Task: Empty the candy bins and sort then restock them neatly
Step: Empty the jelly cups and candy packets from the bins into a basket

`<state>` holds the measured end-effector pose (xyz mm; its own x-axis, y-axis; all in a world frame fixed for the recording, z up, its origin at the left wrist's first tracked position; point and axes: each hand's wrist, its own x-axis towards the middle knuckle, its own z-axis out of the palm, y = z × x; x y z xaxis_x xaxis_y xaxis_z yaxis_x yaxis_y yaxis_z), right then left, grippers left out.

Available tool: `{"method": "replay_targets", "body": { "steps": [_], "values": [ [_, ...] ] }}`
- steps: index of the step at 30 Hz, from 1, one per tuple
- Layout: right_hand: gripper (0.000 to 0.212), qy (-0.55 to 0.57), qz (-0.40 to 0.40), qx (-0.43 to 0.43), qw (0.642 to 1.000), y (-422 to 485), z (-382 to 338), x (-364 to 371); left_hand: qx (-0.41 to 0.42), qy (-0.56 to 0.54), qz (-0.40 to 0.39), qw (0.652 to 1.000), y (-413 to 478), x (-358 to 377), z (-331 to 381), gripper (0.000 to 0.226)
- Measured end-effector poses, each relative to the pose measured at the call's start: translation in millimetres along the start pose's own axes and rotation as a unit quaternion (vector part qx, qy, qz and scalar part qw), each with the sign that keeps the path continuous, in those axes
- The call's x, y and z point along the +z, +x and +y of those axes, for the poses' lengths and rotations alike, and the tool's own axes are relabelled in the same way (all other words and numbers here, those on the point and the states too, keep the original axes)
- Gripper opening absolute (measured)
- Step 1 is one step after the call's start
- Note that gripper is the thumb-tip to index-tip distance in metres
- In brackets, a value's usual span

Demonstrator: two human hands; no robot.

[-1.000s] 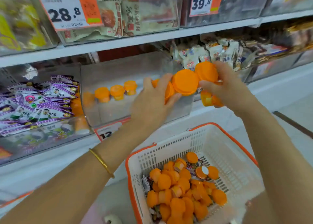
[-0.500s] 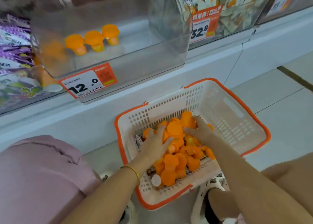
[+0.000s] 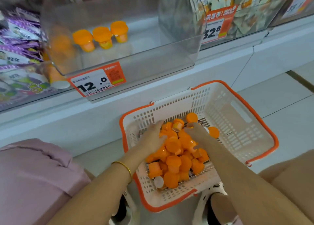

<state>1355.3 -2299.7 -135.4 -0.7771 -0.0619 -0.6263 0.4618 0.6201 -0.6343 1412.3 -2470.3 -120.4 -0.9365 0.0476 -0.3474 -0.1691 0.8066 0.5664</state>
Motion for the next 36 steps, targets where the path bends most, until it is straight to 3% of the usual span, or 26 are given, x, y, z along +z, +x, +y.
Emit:
{"method": "replay_targets", "body": {
  "steps": [4,8,12,16,18,20,22,24,28,33,36],
  "values": [
    [0.037,0.049,-0.055,-0.091,0.993,-48,-66,-24,0.080,-0.091,0.149,0.981,-11,-69,46,0.054],
    [0.027,0.093,-0.114,-0.253,0.956,-121,-148,-60,0.199,-0.137,0.283,0.928,-43,-163,83,0.039],
    [0.014,0.126,-0.065,-0.360,0.922,-141,-227,-75,0.167,-0.108,0.364,0.910,-36,-248,75,0.037],
    [0.003,0.026,-0.003,-0.406,0.914,-93,-303,-56,-0.015,0.031,0.322,0.946,9,-301,44,0.052],
    [0.020,-0.115,0.041,-0.410,0.904,-48,-334,-39,-0.119,0.107,0.273,0.949,33,-310,31,0.051],
    [0.040,-0.284,0.074,-0.410,0.864,-8,-358,-22,-0.181,0.192,0.225,0.938,59,-316,17,0.050],
    [0.059,-0.379,0.086,-0.400,0.830,23,-376,-8,-0.221,0.235,0.190,0.927,81,-321,5,0.053],
    [0.076,-0.413,0.079,-0.381,0.824,37,-382,0,-0.242,0.259,0.164,0.920,90,-322,-1,0.054],
    [0.086,-0.439,0.074,-0.377,0.812,58,-385,17,-0.242,0.281,0.163,0.914,106,-316,-14,0.049],
    [0.065,-0.423,0.087,-0.364,0.826,64,-388,28,-0.246,0.270,0.167,0.916,117,-323,-23,0.056],
    [0.065,-0.409,0.076,-0.371,0.830,66,-386,22,-0.232,0.280,0.155,0.919,117,-328,-24,0.057]
  ]
}}
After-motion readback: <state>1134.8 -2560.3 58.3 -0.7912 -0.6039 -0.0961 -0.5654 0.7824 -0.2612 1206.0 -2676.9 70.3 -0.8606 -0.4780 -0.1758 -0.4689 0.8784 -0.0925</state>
